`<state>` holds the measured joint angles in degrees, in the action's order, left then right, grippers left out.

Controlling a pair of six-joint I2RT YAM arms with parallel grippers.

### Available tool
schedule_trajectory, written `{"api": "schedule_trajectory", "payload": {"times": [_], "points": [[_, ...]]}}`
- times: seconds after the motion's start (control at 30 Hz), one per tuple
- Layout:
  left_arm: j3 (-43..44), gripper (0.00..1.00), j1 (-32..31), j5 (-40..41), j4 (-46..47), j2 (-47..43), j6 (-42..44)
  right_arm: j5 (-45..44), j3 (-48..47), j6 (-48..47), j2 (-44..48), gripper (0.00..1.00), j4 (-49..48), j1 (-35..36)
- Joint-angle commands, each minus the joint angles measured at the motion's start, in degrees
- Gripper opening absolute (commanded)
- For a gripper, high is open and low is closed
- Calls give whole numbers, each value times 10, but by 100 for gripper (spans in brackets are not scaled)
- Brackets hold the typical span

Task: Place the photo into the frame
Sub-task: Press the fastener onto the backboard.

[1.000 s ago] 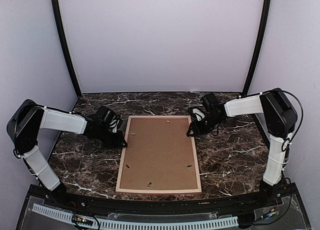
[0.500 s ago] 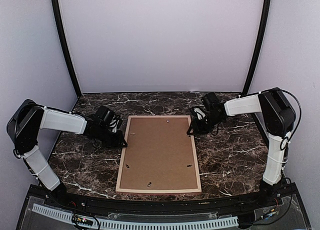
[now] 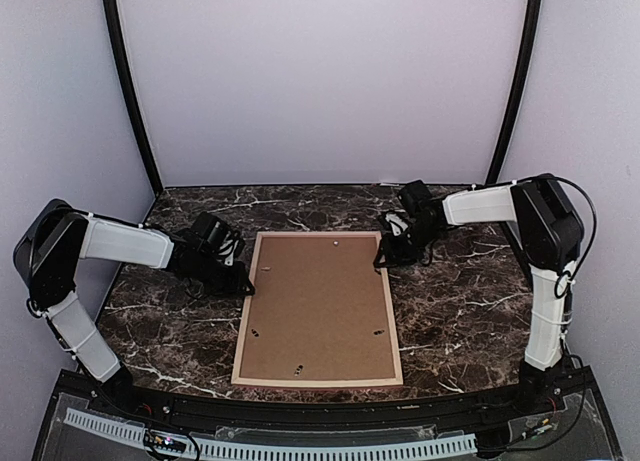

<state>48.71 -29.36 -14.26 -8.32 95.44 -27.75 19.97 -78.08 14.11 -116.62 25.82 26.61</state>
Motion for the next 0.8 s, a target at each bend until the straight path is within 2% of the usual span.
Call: {"api": "schedule_trajectory", "payload": {"times": [0.0,0.4,0.77], "points": [[-13,18,-4,-13,-16,4,18,-57,-15,-8,-20,37,56,0],[-17,18,-4,-11,-16,2,16,-83,-36,-73,-22,38,113,11],[-18,18,-4,-9,-18,-5,14,-80,-57,-88,-30,44,162,22]]}}
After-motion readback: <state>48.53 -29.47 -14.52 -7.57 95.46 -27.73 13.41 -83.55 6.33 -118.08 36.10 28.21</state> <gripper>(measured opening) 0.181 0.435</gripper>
